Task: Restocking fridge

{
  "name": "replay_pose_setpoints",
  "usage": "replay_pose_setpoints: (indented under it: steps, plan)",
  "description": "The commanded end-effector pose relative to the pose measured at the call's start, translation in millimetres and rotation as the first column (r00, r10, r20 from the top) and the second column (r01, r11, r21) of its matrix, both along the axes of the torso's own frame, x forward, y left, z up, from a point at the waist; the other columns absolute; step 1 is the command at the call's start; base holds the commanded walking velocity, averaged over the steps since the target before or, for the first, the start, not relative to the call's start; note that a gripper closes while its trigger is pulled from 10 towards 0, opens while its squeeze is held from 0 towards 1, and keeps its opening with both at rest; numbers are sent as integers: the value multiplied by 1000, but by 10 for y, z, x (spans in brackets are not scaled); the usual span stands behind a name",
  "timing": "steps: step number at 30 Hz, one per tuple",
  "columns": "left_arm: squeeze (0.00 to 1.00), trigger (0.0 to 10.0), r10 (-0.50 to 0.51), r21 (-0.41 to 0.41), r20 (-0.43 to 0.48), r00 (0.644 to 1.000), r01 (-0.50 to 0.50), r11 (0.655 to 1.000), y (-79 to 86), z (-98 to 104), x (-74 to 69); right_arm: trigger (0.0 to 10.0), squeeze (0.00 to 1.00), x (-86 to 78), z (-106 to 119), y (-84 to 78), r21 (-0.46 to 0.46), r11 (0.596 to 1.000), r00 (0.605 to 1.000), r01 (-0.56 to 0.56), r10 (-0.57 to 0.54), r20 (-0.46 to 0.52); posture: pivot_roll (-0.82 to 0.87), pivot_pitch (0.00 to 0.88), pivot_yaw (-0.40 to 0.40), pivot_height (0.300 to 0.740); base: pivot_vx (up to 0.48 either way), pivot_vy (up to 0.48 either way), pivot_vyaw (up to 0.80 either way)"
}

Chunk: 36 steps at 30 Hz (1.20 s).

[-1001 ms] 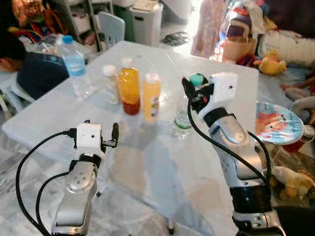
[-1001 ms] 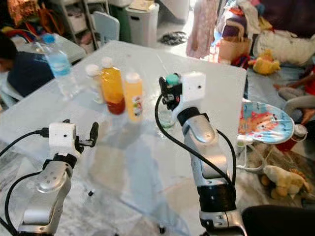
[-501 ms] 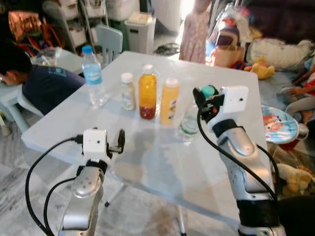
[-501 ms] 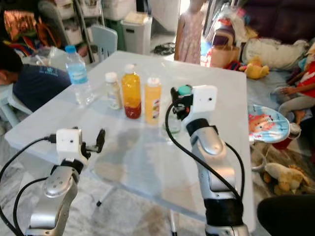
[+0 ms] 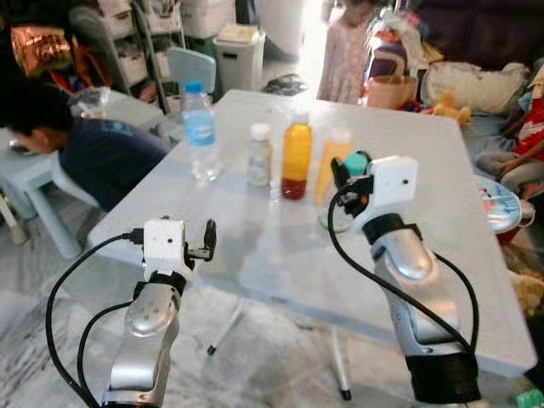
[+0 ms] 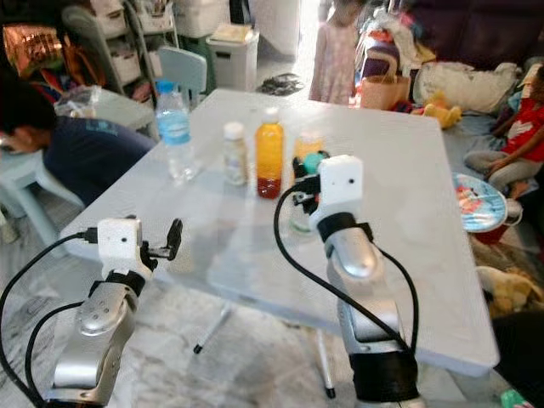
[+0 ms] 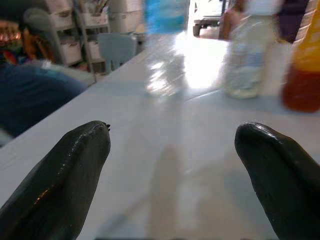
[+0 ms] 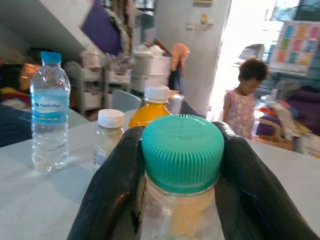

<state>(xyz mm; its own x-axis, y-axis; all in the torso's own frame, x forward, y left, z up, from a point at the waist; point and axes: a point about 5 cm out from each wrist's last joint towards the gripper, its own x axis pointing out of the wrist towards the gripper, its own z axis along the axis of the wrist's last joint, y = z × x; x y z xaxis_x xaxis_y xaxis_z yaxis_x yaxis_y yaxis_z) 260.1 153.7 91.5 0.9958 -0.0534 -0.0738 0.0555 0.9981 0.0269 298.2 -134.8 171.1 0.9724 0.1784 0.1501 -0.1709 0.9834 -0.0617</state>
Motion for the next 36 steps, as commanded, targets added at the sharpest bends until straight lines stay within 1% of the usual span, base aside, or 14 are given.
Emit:
replay_pose_setpoints:
  steps: [1,4,7,10,24,25,26,27,28,32,33,34,35,36]
  plan:
    - [0,10000,-7,8,1,1000,7,1000,-4,7,19,10000,0,-34,-377,56,35,999,980,-35,41,-193,23,0,-21,740,0,476,0]
    - [0,10000,-8,7,22,1000,8,1000,-17,61,83,10000,0,-23,-368,3,5,999,986,-36,37,-160,22,0,-19,740,0,476,0]
    - [0,10000,5,17,51,999,-6,1000,15,94,104,10000,0,-23,-364,16,-22,998,988,-56,52,-145,22,0,-19,740,0,424,727]
    - [0,10000,4,56,62,998,-7,998,34,108,106,10000,0,-25,-363,25,-18,998,988,-62,59,-143,23,0,-19,740,0,0,800]
    - [0,10000,1,60,67,998,-5,998,13,98,120,10000,0,-38,-331,118,0,993,987,-122,121,-103,26,0,-18,740,0,0,795]
    - [0,10000,-1,62,69,998,-4,998,11,102,128,10000,0,-35,-322,124,-48,991,989,-125,121,-89,26,0,-18,740,0,0,794]
    - [0,10000,-1,62,69,998,-4,998,11,102,128,10000,0,-35,-322,124,-48,991,989,-125,121,-89,26,0,-18,740,0,0,794]
    - [0,10000,-1,62,70,998,-4,998,12,103,131,3804,0,-36,-324,126,-50,991,989,-126,121,-86,26,0,-18,740,0,0,794]
    - [0,10000,-1,63,71,997,-4,998,14,104,136,0,0,-37,-319,131,-39,991,989,-128,124,-81,27,0,-18,740,0,0,794]
    - [0,10000,-1,65,71,997,-4,998,15,105,141,0,0,-36,-318,150,-24,990,987,-141,139,-83,28,0,-20,740,0,0,777]
    - [0,10000,0,66,71,997,-4,998,15,106,143,2078,0,-36,-316,155,-22,989,986,-145,143,-81,30,0,-22,740,0,0,775]
    - [0,10000,0,67,72,997,-5,998,16,107,143,2078,0,-35,-314,158,-21,989,986,-148,146,-79,31,0,-22,740,0,0,775]
    - [0,10000,2,68,72,997,-7,998,18,107,144,2627,0,-36,-313,162,-20,988,986,-153,151,-77,31,0,-23,740,0,0,775]
    - [0,10000,4,69,73,997,-9,998,21,107,147,6706,0,-37,-314,174,-35,986,984,-163,160,-74,33,0,-24,740,0,0,769]
